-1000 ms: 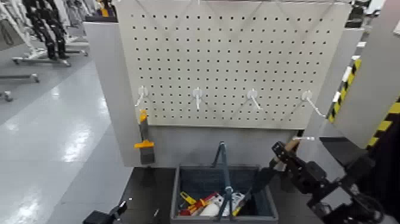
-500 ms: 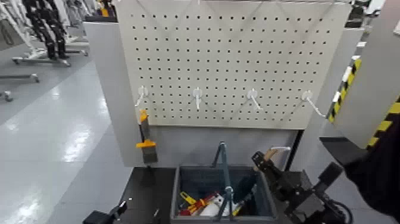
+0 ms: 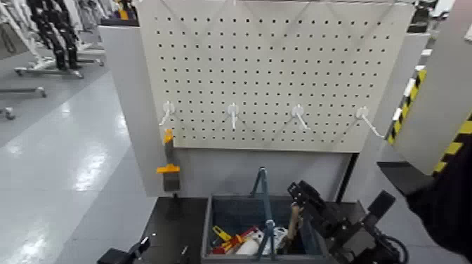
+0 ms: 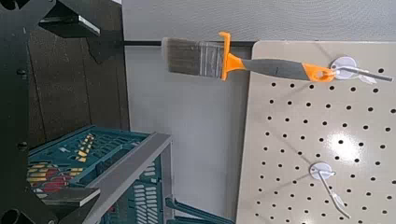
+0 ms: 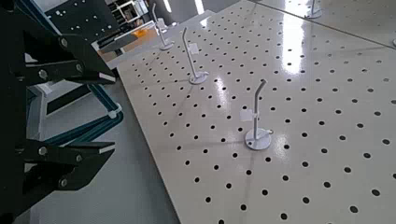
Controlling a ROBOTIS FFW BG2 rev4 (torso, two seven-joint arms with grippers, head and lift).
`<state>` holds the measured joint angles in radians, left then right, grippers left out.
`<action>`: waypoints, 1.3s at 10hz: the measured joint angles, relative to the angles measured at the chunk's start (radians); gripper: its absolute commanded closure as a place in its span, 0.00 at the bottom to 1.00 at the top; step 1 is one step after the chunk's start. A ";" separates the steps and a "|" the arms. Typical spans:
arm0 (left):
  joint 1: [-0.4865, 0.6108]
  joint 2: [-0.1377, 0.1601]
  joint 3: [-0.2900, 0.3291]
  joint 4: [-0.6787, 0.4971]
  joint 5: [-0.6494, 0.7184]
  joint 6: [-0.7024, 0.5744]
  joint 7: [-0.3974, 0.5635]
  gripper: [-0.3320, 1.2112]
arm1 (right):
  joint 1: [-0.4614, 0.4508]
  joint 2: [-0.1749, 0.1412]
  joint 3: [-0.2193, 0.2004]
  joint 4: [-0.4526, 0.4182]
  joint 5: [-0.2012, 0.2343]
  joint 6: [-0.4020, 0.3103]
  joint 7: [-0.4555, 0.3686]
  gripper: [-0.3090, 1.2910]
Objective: Put the tool with the wooden handle into the crate.
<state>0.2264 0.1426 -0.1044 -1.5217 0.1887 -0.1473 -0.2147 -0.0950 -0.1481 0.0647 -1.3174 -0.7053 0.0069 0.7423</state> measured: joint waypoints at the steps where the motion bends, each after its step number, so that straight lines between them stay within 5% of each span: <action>1: 0.001 0.000 0.001 -0.001 0.000 0.000 0.000 0.28 | 0.001 -0.001 -0.009 -0.008 0.004 0.000 0.000 0.27; 5: 0.002 0.000 0.002 -0.002 0.001 0.000 0.000 0.28 | 0.021 0.000 -0.039 -0.055 0.046 -0.005 -0.043 0.27; 10: 0.004 0.000 0.003 -0.002 0.002 0.000 0.000 0.28 | 0.114 0.014 -0.087 -0.216 0.197 0.003 -0.226 0.27; 13: 0.004 0.000 0.004 -0.002 0.003 0.000 0.000 0.28 | 0.225 0.051 -0.121 -0.329 0.306 0.001 -0.369 0.27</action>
<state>0.2301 0.1426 -0.1006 -1.5233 0.1917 -0.1473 -0.2147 0.1302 -0.0970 -0.0562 -1.6468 -0.3995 0.0079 0.3734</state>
